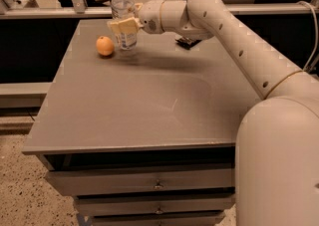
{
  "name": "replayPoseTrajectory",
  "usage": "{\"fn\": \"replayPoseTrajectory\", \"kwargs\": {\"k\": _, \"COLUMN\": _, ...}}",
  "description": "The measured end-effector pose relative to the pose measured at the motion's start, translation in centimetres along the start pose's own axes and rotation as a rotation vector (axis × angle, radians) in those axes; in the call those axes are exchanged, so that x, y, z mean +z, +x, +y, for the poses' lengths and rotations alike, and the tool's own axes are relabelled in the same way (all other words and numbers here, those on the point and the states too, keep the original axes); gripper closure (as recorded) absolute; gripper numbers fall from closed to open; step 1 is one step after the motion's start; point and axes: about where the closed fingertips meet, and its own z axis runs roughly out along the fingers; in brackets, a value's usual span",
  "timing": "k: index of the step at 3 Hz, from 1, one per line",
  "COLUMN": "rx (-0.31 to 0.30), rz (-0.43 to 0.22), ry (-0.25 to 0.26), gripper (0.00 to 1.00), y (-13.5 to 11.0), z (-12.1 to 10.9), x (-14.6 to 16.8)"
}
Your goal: Move blue plastic bottle near orange
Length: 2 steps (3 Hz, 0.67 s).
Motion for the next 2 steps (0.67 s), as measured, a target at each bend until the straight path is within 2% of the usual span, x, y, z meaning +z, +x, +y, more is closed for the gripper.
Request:
{"fn": "replayPoseTrajectory", "kwargs": {"k": 1, "rx": 0.023, "rz": 0.019, "ry": 0.005, "gripper": 0.82, "y": 1.0, "z": -0.38, "x": 0.43}}
{"fn": "replayPoseTrajectory", "kwargs": {"k": 2, "rx": 0.042, "rz": 0.028, "ry": 0.003, "gripper": 0.58, "y": 1.73, "z": -0.48, "x": 0.87}}
